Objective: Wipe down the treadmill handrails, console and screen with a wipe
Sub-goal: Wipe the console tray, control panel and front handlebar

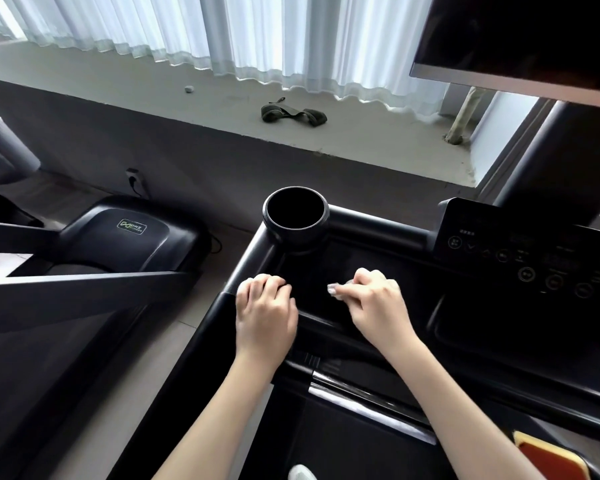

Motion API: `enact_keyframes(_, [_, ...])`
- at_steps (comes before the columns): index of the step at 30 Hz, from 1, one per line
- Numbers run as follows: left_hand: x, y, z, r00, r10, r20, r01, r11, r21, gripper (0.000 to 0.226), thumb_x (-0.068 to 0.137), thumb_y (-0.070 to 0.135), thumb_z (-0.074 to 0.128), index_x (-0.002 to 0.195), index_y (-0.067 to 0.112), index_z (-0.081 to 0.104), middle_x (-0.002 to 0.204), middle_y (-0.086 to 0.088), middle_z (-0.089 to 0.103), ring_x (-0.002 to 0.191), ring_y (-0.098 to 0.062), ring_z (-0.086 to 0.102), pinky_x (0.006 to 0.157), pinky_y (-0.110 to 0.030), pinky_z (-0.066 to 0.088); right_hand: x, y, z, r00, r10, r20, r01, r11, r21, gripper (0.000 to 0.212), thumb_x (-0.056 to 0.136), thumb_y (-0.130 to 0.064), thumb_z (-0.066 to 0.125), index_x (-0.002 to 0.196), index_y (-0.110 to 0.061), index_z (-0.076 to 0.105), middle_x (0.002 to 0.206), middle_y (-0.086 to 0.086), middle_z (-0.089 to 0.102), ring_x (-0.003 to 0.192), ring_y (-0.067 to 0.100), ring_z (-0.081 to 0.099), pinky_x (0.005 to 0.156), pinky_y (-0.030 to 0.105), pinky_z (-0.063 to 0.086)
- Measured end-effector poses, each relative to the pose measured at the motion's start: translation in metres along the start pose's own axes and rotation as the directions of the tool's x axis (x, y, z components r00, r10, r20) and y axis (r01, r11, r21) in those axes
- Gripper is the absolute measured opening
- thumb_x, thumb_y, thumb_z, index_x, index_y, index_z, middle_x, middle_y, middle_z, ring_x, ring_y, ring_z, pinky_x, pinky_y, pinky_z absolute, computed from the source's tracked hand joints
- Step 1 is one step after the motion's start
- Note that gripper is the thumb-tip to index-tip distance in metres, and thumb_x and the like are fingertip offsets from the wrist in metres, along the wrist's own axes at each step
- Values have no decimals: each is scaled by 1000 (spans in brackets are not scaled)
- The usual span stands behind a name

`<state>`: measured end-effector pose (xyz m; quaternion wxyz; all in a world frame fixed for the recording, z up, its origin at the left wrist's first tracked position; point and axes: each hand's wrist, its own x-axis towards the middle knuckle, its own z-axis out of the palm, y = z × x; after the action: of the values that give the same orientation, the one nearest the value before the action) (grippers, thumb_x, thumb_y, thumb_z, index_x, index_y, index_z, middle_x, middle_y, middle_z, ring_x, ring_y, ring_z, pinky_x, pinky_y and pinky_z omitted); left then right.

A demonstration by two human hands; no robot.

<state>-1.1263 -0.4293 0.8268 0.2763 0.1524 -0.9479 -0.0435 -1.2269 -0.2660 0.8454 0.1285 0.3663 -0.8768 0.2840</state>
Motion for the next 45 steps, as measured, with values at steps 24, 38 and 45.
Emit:
enact_keyframes(24, [-2,12,-3,997,20,79,-11,993,-121,34,87,21,42,96,5,70,99,-3,65,96,-22,63,85,-37,53,27,30,14,997,-19,-73,11,994,-107,13,78,-15,72,86,-22,79,74,-2,57,72,25,56,63,31,39])
enact_keyframes(38, [-3,11,0,998,36,60,-30,995,-91,38,88,23,39,98,5,70,101,-4,65,96,-23,63,85,-38,52,0,26,-6,987,94,-132,-112,984,-139,17,74,-9,80,82,-24,78,70,-4,56,64,21,57,58,31,39])
enact_keyframes(45, [-3,11,1,998,30,63,-25,996,-90,36,88,22,40,98,4,70,101,-6,65,97,-24,63,84,-40,52,-27,7,-10,987,-154,52,154,988,12,20,82,-21,60,85,-32,76,77,-11,60,72,13,61,60,30,41])
